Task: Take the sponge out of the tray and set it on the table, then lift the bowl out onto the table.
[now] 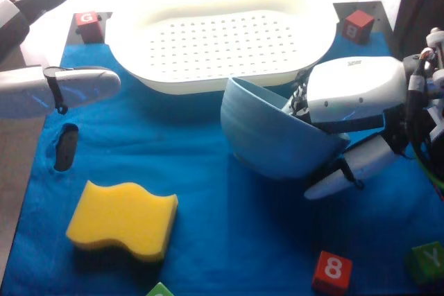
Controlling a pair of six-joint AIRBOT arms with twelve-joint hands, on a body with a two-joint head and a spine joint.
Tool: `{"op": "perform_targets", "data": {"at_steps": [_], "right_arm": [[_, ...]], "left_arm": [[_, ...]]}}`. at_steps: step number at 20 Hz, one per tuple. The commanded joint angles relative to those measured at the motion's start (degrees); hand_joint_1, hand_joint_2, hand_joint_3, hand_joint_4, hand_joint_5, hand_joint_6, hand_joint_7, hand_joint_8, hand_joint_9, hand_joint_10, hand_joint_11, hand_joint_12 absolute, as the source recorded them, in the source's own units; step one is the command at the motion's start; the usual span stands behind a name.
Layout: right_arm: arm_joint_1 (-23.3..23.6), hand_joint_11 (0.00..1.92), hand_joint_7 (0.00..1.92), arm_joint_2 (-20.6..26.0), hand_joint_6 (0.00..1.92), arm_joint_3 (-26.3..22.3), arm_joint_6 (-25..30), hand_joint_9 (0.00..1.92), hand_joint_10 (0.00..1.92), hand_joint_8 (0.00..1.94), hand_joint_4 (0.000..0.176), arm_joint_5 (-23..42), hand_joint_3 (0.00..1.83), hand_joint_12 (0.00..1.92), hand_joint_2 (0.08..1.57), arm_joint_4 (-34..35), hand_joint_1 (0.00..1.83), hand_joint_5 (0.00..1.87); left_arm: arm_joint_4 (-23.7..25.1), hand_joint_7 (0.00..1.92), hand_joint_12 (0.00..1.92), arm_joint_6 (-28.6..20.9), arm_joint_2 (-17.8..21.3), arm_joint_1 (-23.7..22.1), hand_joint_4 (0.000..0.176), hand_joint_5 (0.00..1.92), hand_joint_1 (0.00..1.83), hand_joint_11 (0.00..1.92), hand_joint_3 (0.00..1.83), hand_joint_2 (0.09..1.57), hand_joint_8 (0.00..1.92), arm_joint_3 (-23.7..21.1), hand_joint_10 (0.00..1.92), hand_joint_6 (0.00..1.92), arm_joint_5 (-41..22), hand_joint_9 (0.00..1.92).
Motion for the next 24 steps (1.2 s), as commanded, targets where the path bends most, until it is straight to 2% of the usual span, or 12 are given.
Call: {"op": "perform_targets", "data": {"at_steps": [1, 3, 4, 7, 9, 12, 14, 16, 18, 22, 23, 24], "right_arm": [[-0.01, 0.57, 0.47, 0.16, 0.95, -0.27, 0.54, 0.54, 1.41, 1.27, 0.000, 4.67, 0.00, 1.59, 1.32, 5.58, 0.47, 0.45], [-0.73, 0.38, 0.45, 0.78, 0.47, -0.35, 0.53, 0.48, 0.96, 0.76, 0.000, 6.45, 0.00, 1.28, 1.31, 8.64, 0.41, 0.44], [-0.86, 0.29, 0.48, 1.19, 0.18, -0.43, 0.53, 0.43, 0.75, 0.39, 0.000, 6.78, 0.00, 1.29, 1.29, 10.05, 0.37, 0.48], [-1.77, 0.30, 0.54, 2.19, 0.06, -0.48, 0.51, 0.47, 0.66, 0.20, 0.000, 7.93, 0.00, 1.33, 1.25, 14.03, 0.41, 0.53], [-3.14, 0.24, 0.54, 2.82, 0.00, -0.47, 0.49, 0.43, 0.73, 0.05, 0.000, 9.70, 0.00, 1.44, 1.22, 17.32, 0.50, 0.48], [-3.63, 0.20, 0.53, 3.20, 0.01, -0.39, 0.49, 0.41, 0.69, 0.03, 0.000, 10.08, 0.00, 1.46, 1.26, 18.85, 0.40, 0.49], [-3.64, 0.08, 0.50, 3.13, 0.00, -0.34, 0.48, 0.36, 0.62, 0.01, 0.000, 10.08, 0.00, 1.50, 1.27, 18.84, 0.35, 0.46], [-3.85, 0.08, 0.45, 2.61, 0.00, -0.14, 0.48, 0.44, 0.24, 0.00, 0.000, 10.05, 0.00, 1.28, 1.17, 18.69, 0.42, 0.42], [-4.17, 0.06, 0.40, 1.75, 0.00, 0.55, 0.49, 0.46, 0.06, 0.00, 0.000, 9.76, 0.00, 1.20, 1.14, 18.73, 0.45, 0.40], [-4.53, 0.00, 0.35, 1.78, 0.00, 1.10, 0.49, 0.43, 0.00, 0.00, 0.000, 9.23, 0.00, 1.24, 1.15, 19.30, 0.41, 0.36], [-4.57, 0.00, 0.30, 1.97, 0.00, 1.04, 0.49, 0.40, 0.00, 0.00, 0.019, 9.23, 0.01, 1.19, 1.18, 19.50, 0.32, 0.29], [-4.57, 0.00, 0.30, 2.29, 0.01, 0.87, 0.49, 0.39, 0.00, 0.00, 0.017, 9.26, 0.00, 1.12, 1.18, 19.76, 0.28, 0.30]], "left_arm": [[-1.30, 0.00, 0.00, -0.44, 0.15, -0.16, 0.136, 0.10, 0.62, 0.00, 0.01, 0.97, 0.00, -0.20, 0.00, 0.00, -7.33, 0.00], [-1.40, 0.00, 0.00, -0.44, 0.13, -0.06, 0.134, 0.11, 0.63, 0.00, 0.01, 0.98, 0.00, -0.23, 0.00, 0.00, -7.32, 0.00], [-1.47, 0.00, 0.00, -0.45, 0.13, 0.05, 0.131, 0.11, 0.63, 0.00, 0.01, 0.98, 0.00, -0.24, 0.00, 0.00, -7.43, 0.00], [-1.54, 0.00, 0.00, -0.47, 0.14, 0.09, 0.133, 0.11, 0.62, 0.00, 0.00, 0.98, 0.00, -0.28, 0.00, 0.00, -7.69, 0.00], [-1.58, 0.00, 0.00, -0.47, 0.13, 0.17, 0.140, 0.11, 0.59, 0.00, 0.00, 0.98, 0.00, -0.32, 0.00, 0.00, -7.72, 0.00], [-1.85, 0.00, 0.00, -0.48, 0.12, 0.46, 0.124, 0.11, 0.58, 0.00, 0.01, 1.00, 0.00, -0.36, 0.00, 0.00, -7.98, 0.00], [-1.89, 0.00, 0.00, -0.48, 0.10, 0.50, 0.127, 0.11, 0.58, 0.00, 0.01, 1.00, 0.00, -0.37, 0.00, 0.00, -8.05, 0.00], [-1.94, 0.00, 0.00, -0.48, 0.09, 0.50, 0.120, 0.11, 0.57, 0.00, 0.00, 0.99, 0.00, -0.38, 0.00, 0.00, -8.26, 0.00], [-1.97, 0.00, 0.00, -0.49, 0.09, 0.51, 0.123, 0.11, 0.57, 0.00, 0.00, 0.99, 0.00, -0.39, 0.00, 0.00, -8.34, 0.00], [-1.98, 0.00, 0.00, -0.55, 0.11, 0.51, 0.120, 0.10, 0.54, 0.00, 0.00, 0.99, 0.00, -0.42, 0.00, 0.00, -8.57, 0.00], [-2.00, 0.00, 0.00, -0.56, 0.11, 0.52, 0.113, 0.11, 0.55, 0.00, 0.01, 1.00, 0.00, -0.42, 0.00, 0.00, -8.61, 0.00], [-2.01, 0.01, 0.00, -0.56, 0.09, 0.55, 0.110, 0.11, 0.55, 0.00, 0.01, 1.01, 0.00, -0.44, 0.00, 0.01, -8.63, 0.00]]}}
